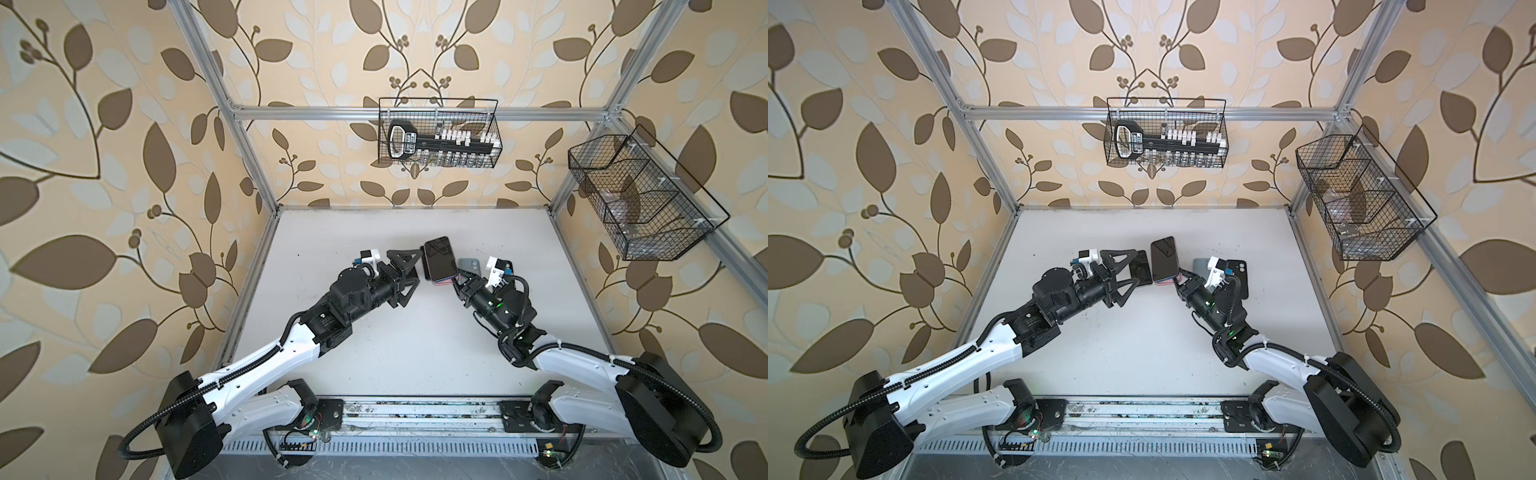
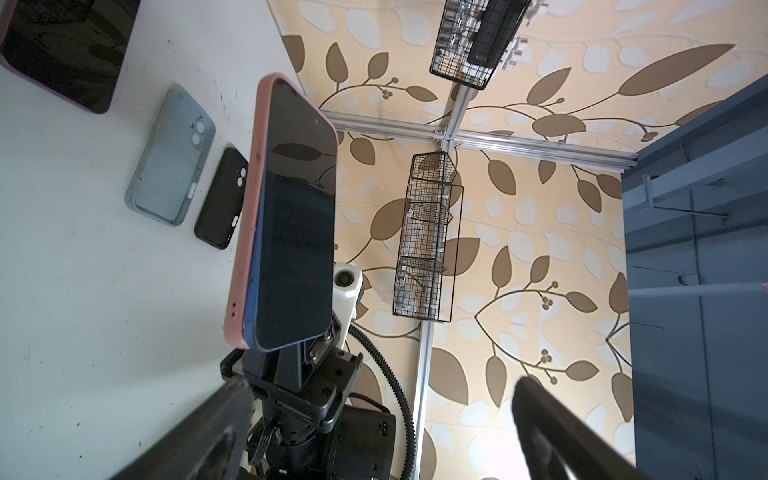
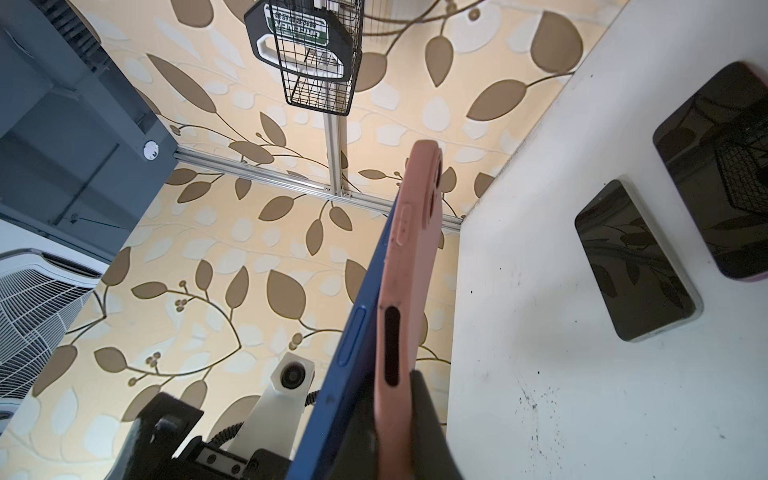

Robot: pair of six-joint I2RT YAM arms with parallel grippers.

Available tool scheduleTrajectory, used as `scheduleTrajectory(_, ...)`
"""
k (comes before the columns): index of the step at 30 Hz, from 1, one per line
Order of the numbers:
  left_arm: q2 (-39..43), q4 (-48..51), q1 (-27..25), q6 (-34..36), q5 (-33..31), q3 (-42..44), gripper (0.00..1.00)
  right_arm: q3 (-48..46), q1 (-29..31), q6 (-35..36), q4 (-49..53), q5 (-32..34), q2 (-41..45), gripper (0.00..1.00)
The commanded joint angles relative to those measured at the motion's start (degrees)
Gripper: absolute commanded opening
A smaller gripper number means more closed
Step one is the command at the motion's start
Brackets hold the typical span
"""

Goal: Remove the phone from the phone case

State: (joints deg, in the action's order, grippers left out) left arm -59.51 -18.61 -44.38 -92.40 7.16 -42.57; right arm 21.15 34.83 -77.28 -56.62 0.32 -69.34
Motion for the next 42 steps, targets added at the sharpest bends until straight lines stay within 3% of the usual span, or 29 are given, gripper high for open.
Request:
scheduleTrajectory(1, 0.2, -1.7, -1.0, -2.5, -1.3, -0.3, 0.99, 3.5, 1.4, 1.6, -8.3, 3.6, -1.2, 0.0)
scheduleTrajectory(15, -3.1, -6.8, -1.4, -3.7, -3.4, 1.2, 0.99, 4.5, 5.8, 2.0, -13.8, 7.3, -5.7, 0.0)
scheduleTrajectory(34, -0.6, -7.0, -1.4, -1.9, -7.8, 2.0, 0.97, 4.7, 9.9, 2.1, -16.6, 8.8, -9.2, 0.0)
scheduleTrajectory(42, -1.4, -7.4, -1.2, -1.0, -8.9, 2.7, 0.91, 5.1, 11.5, 2.3, -17.8, 9.2, -10.9, 0.0)
